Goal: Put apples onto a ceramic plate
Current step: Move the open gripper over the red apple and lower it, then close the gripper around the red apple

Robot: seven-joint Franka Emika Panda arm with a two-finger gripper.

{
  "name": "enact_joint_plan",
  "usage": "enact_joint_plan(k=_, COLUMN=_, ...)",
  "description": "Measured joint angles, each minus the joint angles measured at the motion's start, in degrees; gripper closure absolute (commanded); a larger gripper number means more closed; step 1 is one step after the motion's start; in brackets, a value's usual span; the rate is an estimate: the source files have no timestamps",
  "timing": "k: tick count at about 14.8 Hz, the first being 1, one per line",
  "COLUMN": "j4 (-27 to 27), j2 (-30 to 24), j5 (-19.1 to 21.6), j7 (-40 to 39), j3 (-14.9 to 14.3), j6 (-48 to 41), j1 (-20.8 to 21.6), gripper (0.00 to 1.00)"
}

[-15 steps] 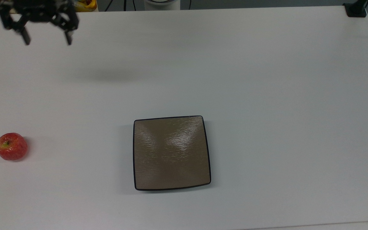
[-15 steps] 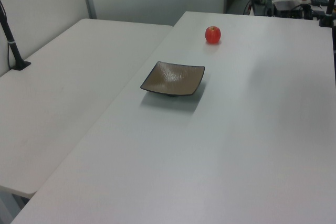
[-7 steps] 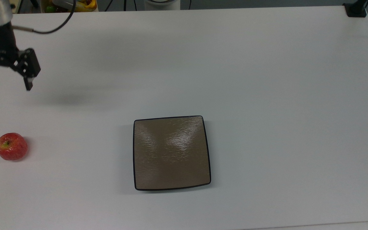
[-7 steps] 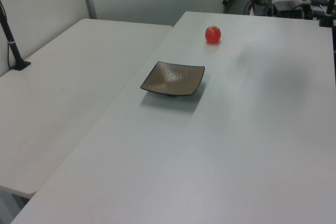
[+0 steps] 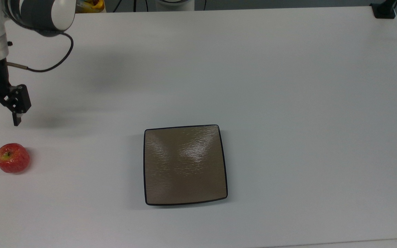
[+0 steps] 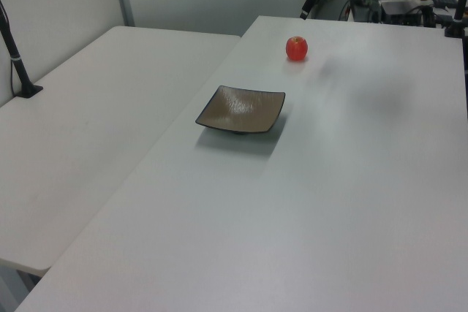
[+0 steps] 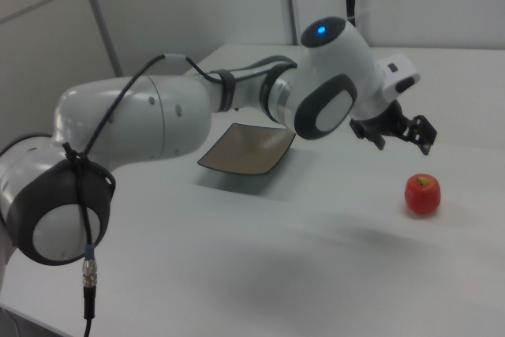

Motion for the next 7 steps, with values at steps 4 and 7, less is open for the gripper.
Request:
enact_joint_plan(k=4, j4=0.05, j2=4.08, j5=0.01, j7=0.0, j3=0.09, j6=6.66, j1=-0.6, gripper=0.0)
enact_joint_plan(k=7, j4=0.1, j2=7.23, j5=0.08, j7=0.41, j3=0.14, j6=11.15, j1=-0.64, gripper=0.0)
